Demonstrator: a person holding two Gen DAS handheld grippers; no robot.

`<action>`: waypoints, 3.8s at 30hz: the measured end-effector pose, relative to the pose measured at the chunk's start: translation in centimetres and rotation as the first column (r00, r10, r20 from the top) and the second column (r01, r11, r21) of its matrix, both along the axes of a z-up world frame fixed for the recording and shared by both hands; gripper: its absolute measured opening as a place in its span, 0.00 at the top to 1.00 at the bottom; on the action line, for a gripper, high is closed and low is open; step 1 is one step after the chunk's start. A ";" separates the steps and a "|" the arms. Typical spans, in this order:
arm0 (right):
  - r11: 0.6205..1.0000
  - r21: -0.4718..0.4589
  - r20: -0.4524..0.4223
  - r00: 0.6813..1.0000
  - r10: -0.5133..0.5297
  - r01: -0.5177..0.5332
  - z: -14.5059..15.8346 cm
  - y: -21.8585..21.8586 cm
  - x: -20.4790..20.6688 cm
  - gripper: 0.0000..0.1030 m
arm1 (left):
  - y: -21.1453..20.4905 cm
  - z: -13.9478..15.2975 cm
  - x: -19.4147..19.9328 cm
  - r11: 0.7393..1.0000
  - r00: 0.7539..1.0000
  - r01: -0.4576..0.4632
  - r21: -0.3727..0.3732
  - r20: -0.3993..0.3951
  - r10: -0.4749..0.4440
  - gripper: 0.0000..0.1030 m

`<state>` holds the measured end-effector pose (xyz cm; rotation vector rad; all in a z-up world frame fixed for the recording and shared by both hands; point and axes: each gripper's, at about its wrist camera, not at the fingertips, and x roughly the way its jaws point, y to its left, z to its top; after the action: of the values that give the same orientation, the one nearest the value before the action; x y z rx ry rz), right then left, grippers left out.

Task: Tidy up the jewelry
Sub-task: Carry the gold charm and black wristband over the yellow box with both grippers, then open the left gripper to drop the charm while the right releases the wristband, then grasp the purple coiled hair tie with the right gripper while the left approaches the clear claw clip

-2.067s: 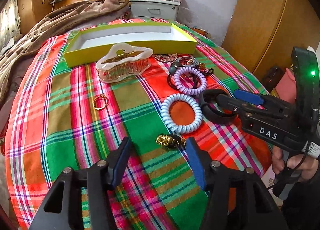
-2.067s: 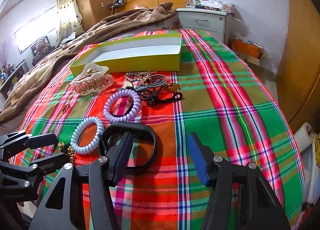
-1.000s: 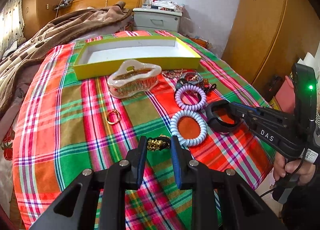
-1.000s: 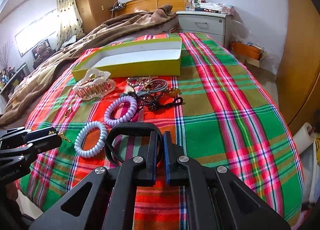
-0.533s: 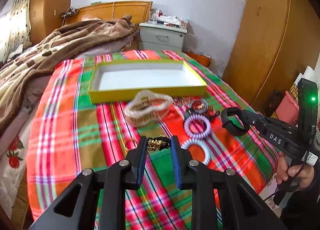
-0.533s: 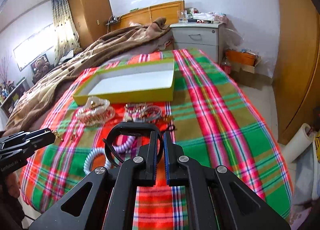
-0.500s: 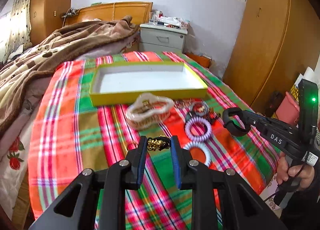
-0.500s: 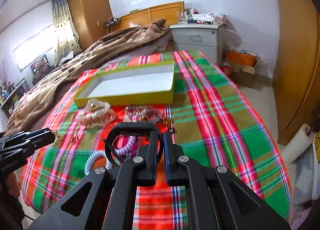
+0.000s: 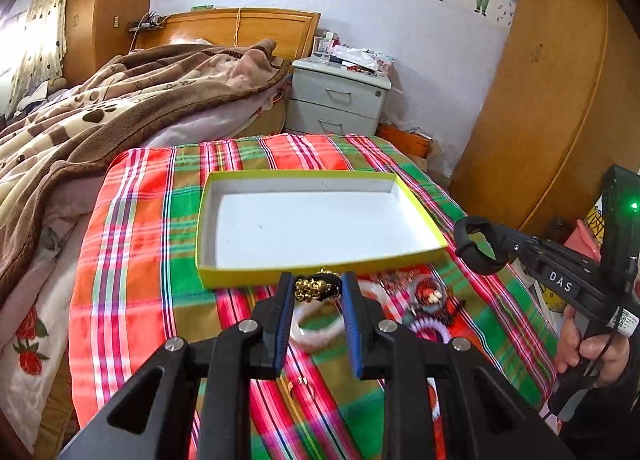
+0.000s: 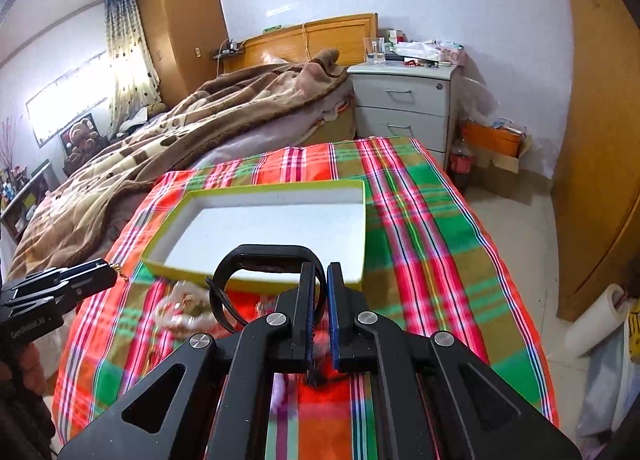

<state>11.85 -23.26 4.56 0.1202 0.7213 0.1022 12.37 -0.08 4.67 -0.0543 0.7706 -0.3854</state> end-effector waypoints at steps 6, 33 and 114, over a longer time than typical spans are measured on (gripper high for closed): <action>1.000 -0.002 -0.025 1.000 -0.018 0.018 -0.2 0.3 4.5 0.94 | 0.4 0.3 4.4 1.000 1.000 -0.006 -0.012 -0.015 0.006 0.76; 0.995 -0.096 -0.214 0.976 -0.026 0.005 -6.6 0.7 16.0 0.94 | -0.2 -5.8 16.8 0.999 0.988 -0.022 0.035 -0.151 0.028 0.76; 0.999 0.008 -0.139 0.990 -0.034 0.036 -6.7 3.6 -4.9 0.59 | 5.5 -5.0 -3.5 0.993 0.981 -0.029 -0.116 -0.196 0.006 0.32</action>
<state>6.93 -19.62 -2.14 0.1514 0.8570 0.0645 8.89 5.46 -0.35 -0.2128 0.9403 -0.4132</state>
